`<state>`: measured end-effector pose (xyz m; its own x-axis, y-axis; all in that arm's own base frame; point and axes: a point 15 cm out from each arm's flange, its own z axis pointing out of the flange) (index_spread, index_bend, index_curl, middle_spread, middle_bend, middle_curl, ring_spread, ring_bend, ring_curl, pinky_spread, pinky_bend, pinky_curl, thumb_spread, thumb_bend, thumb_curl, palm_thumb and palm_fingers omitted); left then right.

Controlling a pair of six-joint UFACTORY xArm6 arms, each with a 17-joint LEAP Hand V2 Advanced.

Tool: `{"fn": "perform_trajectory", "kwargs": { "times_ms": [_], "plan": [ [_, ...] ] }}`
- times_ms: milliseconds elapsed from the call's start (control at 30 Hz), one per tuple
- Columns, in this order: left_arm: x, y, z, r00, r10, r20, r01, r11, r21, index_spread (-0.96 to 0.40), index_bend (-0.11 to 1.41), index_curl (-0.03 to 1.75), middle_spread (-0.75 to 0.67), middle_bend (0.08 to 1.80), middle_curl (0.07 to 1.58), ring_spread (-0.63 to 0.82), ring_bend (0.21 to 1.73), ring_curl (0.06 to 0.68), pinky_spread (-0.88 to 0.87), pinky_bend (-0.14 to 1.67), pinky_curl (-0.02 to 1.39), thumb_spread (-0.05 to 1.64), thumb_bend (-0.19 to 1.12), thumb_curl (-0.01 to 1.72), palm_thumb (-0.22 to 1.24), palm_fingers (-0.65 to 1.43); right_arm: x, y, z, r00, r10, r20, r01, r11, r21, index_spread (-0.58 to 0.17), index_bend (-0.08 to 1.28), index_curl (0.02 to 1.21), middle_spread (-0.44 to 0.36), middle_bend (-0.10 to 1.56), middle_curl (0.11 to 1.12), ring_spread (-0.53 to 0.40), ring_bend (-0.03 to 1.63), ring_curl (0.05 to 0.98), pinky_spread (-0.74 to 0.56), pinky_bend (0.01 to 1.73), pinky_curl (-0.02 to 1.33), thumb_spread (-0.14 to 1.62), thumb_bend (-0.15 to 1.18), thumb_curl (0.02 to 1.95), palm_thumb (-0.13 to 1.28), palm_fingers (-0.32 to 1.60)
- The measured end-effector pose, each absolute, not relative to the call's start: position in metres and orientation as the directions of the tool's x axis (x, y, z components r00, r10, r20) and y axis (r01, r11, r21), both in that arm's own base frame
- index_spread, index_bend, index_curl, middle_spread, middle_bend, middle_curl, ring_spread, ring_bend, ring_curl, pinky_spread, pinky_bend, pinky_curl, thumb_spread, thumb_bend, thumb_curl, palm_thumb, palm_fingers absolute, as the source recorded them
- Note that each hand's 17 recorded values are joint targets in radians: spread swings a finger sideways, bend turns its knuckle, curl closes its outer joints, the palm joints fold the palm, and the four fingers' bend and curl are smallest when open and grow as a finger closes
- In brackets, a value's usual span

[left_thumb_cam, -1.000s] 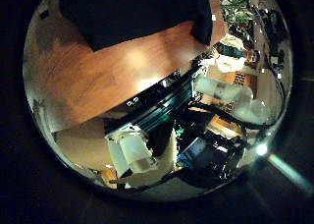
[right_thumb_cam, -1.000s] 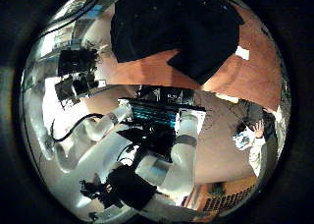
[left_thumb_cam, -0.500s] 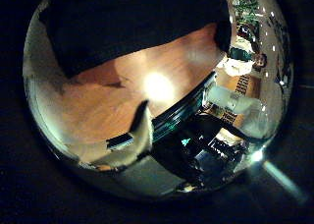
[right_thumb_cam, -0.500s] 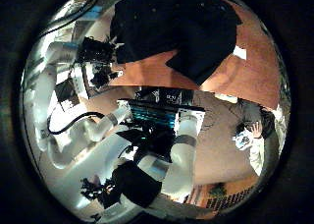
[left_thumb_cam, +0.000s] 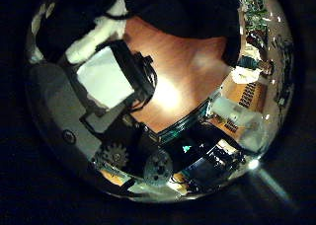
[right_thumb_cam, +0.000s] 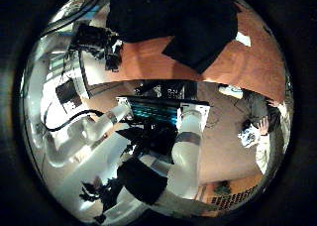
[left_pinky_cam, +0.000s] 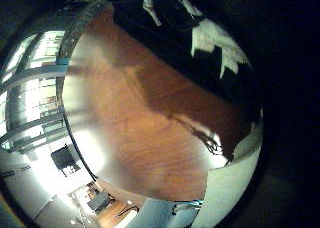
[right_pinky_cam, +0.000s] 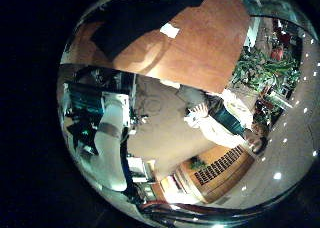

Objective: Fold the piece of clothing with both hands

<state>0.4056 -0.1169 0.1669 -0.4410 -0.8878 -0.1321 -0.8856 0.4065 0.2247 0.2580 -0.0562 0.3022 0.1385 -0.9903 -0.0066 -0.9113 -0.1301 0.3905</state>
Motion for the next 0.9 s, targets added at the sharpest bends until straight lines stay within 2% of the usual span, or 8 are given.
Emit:
{"fn": "perform_trajectory", "kwargs": {
  "times_ms": [133, 267, 567, 900],
  "plan": [
    [0.409, -0.118, 0.184, -0.445, -0.886, -0.129, -0.884, 0.411, 0.223, -0.48, 0.58, 0.75, -0.44, 0.91, 0.78, -0.45, 1.25, 0.462, -0.54, 1.06, 0.58, 1.17, -0.01, 0.46, 0.68, 1.13, 0.256, -0.056, 0.278, 0.144, -0.989, -0.012, -0.903, -0.137, 0.407, -0.364, 0.14, 0.27, 0.009, 0.23, 0.37, -0.008, 0.63, 0.268, 0.31, 0.55, 0.23, 1.22, 0.00, 0.24, 0.27, 0.30],
    [0.408, -0.116, 0.199, -0.450, -0.884, -0.125, -0.875, 0.408, 0.260, -0.55, 0.64, 0.84, -0.49, 0.96, 0.84, -0.45, 1.30, 0.490, -0.57, 1.11, 0.62, 1.17, -0.02, 0.48, 0.67, 1.08, 0.270, -0.054, 0.251, 0.166, -0.986, -0.007, -0.909, -0.156, 0.386, -0.357, 0.15, 0.26, -0.017, 0.26, 0.38, -0.060, 0.68, 0.282, 0.26, 0.57, 0.23, 1.23, 0.02, 0.26, 0.36, 0.32],
    [0.406, -0.117, 0.206, -0.455, -0.882, -0.119, -0.859, 0.401, 0.317, -0.63, 0.62, 1.01, -0.54, 1.00, 0.91, -0.44, 1.35, 0.519, -0.58, 1.15, 0.68, 1.17, -0.02, 0.49, 0.64, 1.01, 0.301, -0.053, 0.176, 0.239, -0.971, 0.003, -0.874, -0.214, 0.436, -0.350, 0.18, 0.28, -0.047, 0.30, 0.39, -0.109, 0.66, 0.276, 0.18, 0.57, 0.22, 1.15, -0.02, 0.28, 0.46, 0.27],
    [0.410, -0.110, 0.214, -0.444, -0.889, -0.115, -0.860, 0.387, 0.332, -0.68, 0.58, 1.15, -0.56, 1.00, 0.96, -0.44, 1.37, 0.526, -0.59, 1.16, 0.72, 1.18, -0.01, 0.50, 0.62, 0.99, 0.315, -0.051, 0.123, 0.308, -0.951, 0.027, -0.833, -0.256, 0.491, -0.346, 0.18, 0.31, -0.059, 0.28, 0.39, -0.104, 0.63, 0.265, 0.15, 0.56, 0.21, 1.06, -0.02, 0.30, 0.50, 0.29]
  ]
}}
